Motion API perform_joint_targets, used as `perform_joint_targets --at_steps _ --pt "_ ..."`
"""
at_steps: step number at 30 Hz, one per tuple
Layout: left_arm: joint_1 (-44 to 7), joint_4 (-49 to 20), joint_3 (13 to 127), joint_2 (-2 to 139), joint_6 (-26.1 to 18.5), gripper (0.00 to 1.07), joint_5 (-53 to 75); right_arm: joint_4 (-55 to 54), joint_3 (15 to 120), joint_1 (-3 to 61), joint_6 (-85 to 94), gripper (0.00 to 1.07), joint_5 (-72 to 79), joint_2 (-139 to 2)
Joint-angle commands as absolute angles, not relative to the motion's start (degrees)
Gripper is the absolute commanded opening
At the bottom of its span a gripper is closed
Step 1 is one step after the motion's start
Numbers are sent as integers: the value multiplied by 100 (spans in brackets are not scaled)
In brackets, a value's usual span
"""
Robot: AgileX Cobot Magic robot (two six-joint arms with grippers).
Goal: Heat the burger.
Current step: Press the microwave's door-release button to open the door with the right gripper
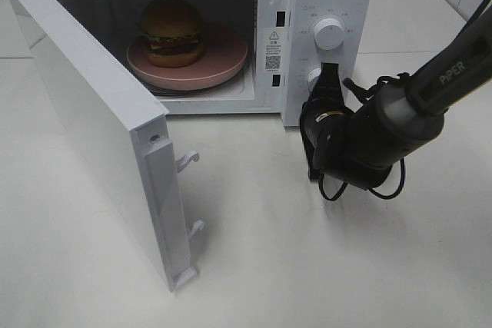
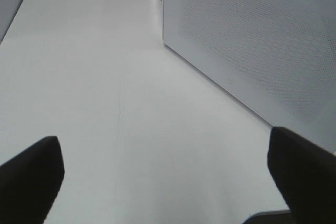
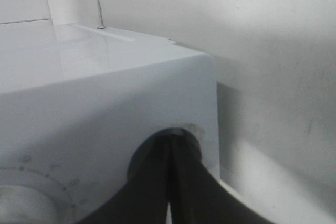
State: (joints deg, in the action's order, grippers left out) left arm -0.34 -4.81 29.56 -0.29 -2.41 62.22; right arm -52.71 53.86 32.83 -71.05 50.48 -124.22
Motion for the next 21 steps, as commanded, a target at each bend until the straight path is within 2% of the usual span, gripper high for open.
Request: perform_joint_targets --at_steps 1,11,21 --pt "-23 -521 2956 -57 -212 98 6148 -4922 5329 3157 -7059 0 5351 -12158" --pt "-23 -521 2956 -57 -212 98 6148 -4876 4756 3157 -6801 0 4635 -11820" --pt "-23 -521 2956 -57 -212 98 6148 -3890 4211 3157 -6578 0 4085 -11075"
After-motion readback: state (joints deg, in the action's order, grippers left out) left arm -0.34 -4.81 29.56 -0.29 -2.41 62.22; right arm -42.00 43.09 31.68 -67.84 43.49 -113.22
